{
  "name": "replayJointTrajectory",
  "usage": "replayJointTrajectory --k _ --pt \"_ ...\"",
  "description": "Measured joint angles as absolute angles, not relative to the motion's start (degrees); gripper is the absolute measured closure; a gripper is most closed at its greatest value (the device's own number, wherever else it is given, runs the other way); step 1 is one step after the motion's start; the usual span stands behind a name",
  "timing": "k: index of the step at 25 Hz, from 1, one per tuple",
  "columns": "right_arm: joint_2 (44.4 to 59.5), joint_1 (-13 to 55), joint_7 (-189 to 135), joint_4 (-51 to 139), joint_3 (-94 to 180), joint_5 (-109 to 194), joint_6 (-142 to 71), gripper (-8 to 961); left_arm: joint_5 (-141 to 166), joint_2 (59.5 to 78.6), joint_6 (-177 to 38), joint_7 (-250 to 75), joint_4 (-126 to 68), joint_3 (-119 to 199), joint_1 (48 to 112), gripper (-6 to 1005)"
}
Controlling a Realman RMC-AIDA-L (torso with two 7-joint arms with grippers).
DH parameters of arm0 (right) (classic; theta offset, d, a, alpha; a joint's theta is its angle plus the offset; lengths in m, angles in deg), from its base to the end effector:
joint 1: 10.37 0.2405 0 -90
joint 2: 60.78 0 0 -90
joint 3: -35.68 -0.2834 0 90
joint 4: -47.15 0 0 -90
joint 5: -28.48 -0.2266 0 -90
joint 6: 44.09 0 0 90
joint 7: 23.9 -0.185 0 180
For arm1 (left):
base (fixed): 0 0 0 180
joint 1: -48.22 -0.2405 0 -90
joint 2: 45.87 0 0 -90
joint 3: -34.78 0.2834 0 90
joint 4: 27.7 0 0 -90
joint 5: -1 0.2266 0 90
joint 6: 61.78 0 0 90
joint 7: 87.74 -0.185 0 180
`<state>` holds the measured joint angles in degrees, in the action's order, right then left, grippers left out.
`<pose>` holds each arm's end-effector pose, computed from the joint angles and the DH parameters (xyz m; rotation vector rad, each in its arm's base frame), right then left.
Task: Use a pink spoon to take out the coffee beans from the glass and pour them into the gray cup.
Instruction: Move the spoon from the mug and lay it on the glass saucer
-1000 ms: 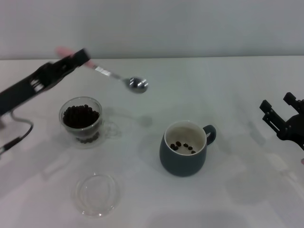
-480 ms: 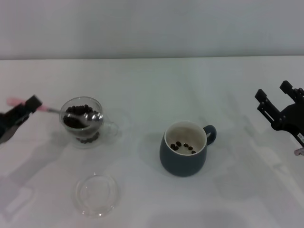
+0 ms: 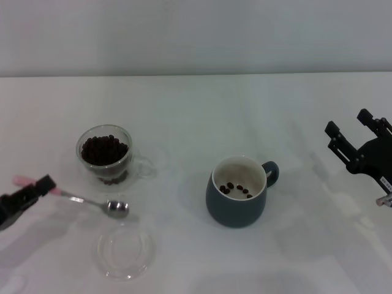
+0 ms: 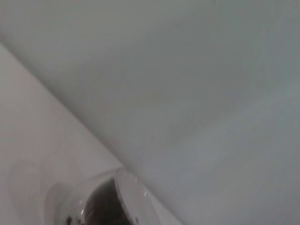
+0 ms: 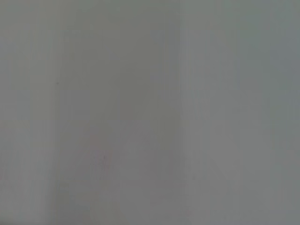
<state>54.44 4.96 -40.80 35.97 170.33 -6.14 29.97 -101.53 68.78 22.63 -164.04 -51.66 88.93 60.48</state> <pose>0.3766 0.3225 -0.0446 -1.7852 0.5399 0.7606 -0.3631 0.2993 -0.0243 -1.9753 -1.6468 -1.2386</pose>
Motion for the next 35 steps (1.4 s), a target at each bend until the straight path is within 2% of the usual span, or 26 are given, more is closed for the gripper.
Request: replayJointTrajectory --k 7,11,17,35 --pt "54.44 4.87 -41.19 35.99 170.42 -6.06 29.84 199 -97.99 65.11 24.47 -163.93 -48.74 88.90 59.57 869" --pt "54.44 5.20 -41.25 35.96 170.42 -6.06 29.82 199 -97.60 64.36 23.98 -164.25 -46.78 87.80 59.43 869" --pt "54.44 5.35 -41.21 35.40 170.42 -6.06 29.44 199 -95.76 64.40 22.02 -164.16 -46.69 87.59 60.36 869" --pt "54.44 4.47 -41.30 35.54 170.42 -6.06 29.36 200 -83.85 67.08 15.56 -157.91 -46.16 87.57 66.96 869"
